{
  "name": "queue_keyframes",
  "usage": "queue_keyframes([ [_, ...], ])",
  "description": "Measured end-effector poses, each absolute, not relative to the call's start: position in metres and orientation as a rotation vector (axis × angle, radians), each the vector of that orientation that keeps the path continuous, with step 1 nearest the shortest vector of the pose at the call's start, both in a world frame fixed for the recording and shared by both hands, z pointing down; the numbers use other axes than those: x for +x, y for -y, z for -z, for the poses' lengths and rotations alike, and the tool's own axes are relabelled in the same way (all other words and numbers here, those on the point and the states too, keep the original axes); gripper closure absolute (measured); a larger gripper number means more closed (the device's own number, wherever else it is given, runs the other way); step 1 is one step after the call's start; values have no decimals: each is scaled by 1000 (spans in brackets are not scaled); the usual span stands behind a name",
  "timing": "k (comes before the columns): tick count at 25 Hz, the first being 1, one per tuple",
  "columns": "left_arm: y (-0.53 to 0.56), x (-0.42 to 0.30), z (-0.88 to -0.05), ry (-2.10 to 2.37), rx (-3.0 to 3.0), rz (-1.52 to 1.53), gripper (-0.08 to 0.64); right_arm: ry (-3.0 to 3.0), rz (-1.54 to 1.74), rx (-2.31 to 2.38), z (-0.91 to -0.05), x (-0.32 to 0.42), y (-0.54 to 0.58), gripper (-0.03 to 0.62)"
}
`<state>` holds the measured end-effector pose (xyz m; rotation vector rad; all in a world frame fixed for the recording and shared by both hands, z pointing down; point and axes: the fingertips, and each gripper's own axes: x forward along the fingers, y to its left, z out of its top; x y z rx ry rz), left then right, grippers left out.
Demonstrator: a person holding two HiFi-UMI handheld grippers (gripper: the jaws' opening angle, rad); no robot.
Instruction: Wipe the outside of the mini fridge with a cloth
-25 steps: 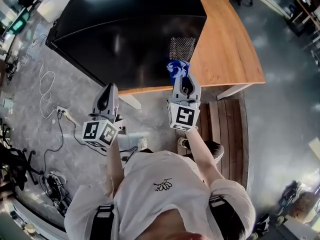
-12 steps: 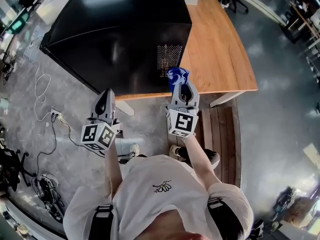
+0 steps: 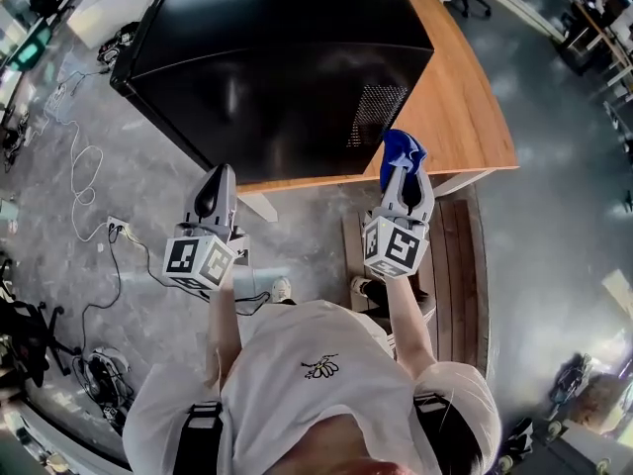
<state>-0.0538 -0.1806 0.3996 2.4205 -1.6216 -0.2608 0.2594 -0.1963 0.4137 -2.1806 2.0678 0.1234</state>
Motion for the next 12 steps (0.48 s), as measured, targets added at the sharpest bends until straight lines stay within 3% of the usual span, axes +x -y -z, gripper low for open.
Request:
queue_keyframes([
  [12, 157, -119, -393, 1614, 2555, 332, 555, -2282, -15, -1865, -422, 41, 169, 531],
])
